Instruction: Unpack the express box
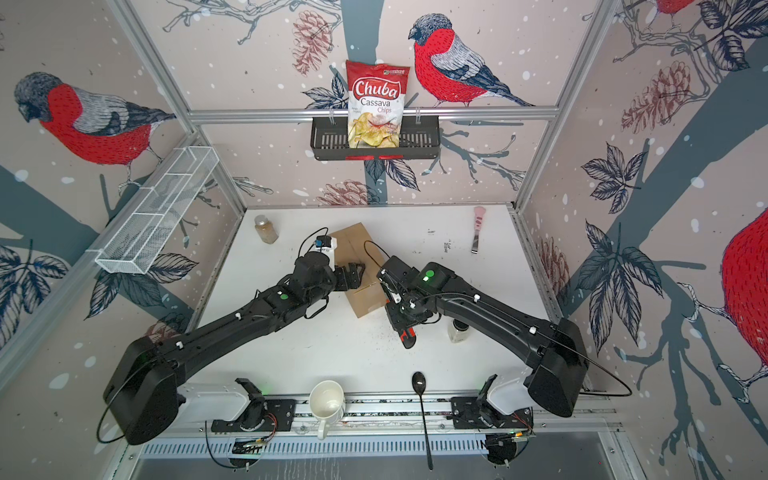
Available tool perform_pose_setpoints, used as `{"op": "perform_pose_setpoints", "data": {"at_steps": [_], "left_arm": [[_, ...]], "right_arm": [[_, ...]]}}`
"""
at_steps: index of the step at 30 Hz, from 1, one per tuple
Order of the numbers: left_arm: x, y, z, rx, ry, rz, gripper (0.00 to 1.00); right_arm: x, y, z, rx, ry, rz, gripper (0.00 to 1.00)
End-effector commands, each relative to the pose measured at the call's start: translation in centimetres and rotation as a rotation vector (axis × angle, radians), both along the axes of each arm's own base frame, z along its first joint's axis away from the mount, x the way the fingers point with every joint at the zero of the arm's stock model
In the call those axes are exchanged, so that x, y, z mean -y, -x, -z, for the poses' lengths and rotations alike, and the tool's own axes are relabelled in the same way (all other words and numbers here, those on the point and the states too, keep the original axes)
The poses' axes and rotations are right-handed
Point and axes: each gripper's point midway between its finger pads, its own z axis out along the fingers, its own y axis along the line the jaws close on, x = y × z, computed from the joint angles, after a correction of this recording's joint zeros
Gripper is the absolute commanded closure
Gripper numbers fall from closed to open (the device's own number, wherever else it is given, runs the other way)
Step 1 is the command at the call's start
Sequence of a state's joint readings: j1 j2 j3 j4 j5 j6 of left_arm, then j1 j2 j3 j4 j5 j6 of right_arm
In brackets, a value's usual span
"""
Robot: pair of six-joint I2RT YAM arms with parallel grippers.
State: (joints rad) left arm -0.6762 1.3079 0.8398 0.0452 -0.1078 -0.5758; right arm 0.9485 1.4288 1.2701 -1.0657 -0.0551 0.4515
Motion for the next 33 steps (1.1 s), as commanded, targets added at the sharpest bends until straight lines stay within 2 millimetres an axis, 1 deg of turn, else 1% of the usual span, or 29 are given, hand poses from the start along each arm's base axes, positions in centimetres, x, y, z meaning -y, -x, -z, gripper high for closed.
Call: {"op": "perform_pose_setpoints", "data": {"at_steps": [1, 13, 20, 26, 33], "left_arm": [[0.3, -0.3, -0.6, 0.022, 0.027, 0.003, 0.04], [0.3, -0.3, -0.7, 0.023, 0.028, 0.006, 0.04], [0.5, -0.3, -0.7, 0.022, 0.034, 0.01, 0.04], [0.4, -0.3, -0.8, 0.025, 0.033, 0.008, 0.04], [0.4, -0.3, -0.8, 0.026, 0.036, 0.007, 0.04]], "right_arm": [[0.4, 0.0, -0.1, 0.004, 0.012, 0.017, 0.94], [0.2, -0.4, -0.5, 0.017, 0.011, 0.017, 0.94], [0.3, -0.4, -0.4, 0.017, 0.015, 0.014, 0.94], [0.5, -0.7, -0.2, 0.016, 0.013, 0.02, 0.94], [0.2, -1.0, -0.2, 0.018, 0.007, 0.013, 0.94]]}}
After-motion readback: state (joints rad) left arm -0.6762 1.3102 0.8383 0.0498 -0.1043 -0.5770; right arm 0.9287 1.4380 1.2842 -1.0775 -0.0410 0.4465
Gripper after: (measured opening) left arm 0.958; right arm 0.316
